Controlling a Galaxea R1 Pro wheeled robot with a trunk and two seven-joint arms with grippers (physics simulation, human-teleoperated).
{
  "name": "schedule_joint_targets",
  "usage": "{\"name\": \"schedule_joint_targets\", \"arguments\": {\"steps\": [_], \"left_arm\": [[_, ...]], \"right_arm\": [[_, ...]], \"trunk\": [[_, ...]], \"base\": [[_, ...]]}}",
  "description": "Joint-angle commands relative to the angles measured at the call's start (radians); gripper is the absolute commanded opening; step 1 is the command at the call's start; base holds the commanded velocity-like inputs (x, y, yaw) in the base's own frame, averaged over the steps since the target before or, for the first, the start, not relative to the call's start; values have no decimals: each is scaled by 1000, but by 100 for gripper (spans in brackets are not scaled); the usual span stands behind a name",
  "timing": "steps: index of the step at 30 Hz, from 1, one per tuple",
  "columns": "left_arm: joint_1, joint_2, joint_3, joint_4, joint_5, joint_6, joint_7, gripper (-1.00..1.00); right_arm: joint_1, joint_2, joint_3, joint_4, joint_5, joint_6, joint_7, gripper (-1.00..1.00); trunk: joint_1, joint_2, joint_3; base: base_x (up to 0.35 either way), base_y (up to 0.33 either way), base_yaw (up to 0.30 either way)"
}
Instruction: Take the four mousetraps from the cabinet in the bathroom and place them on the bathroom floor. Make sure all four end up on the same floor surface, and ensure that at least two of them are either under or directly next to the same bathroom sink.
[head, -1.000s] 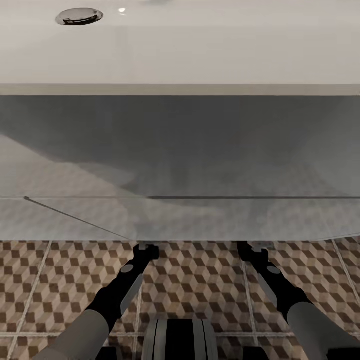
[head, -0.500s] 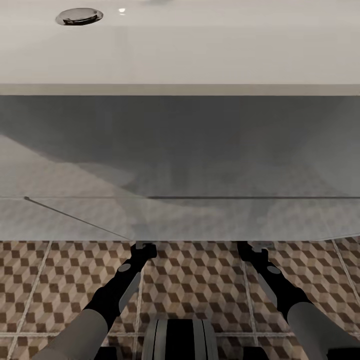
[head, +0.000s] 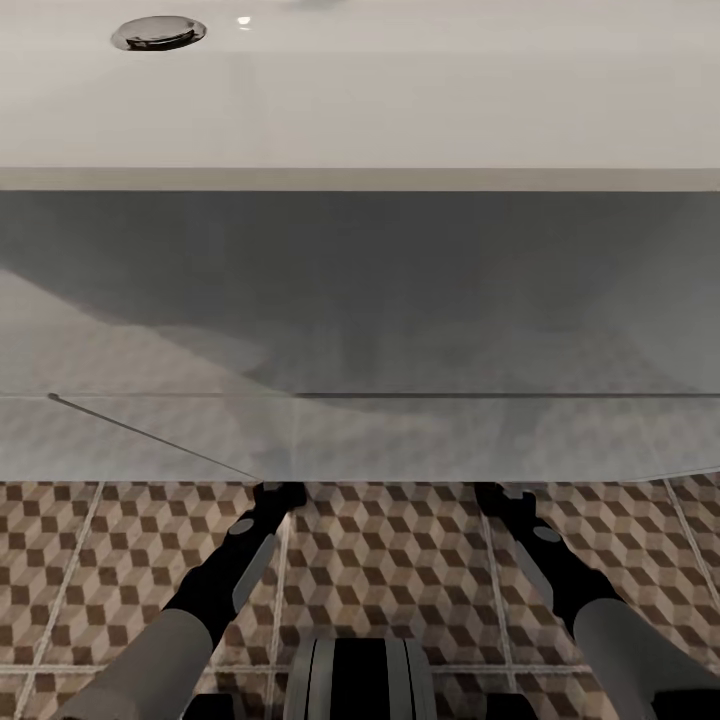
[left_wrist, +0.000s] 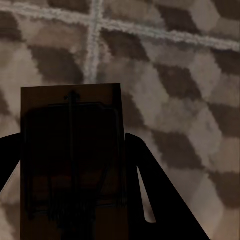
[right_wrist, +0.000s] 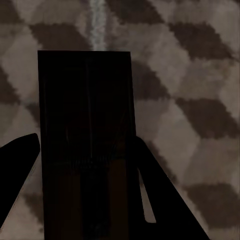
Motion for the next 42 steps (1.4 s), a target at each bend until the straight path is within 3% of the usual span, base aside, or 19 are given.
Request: {"name": "schedule_joint_targets", "arguments": {"steps": [1, 42], "left_arm": [[-1, 0, 0, 0, -4, 0, 2, -100], [-6, -2, 1, 34, -10, 0, 5, -100]], "right_arm": [[-2, 0, 0, 0, 0, 0, 0, -100], [-9, 1, -1, 0, 0, -4, 0, -100]], "trunk": [[0, 0, 0], [0, 0, 0]], "base": [[0, 0, 0], [0, 0, 0]]}}
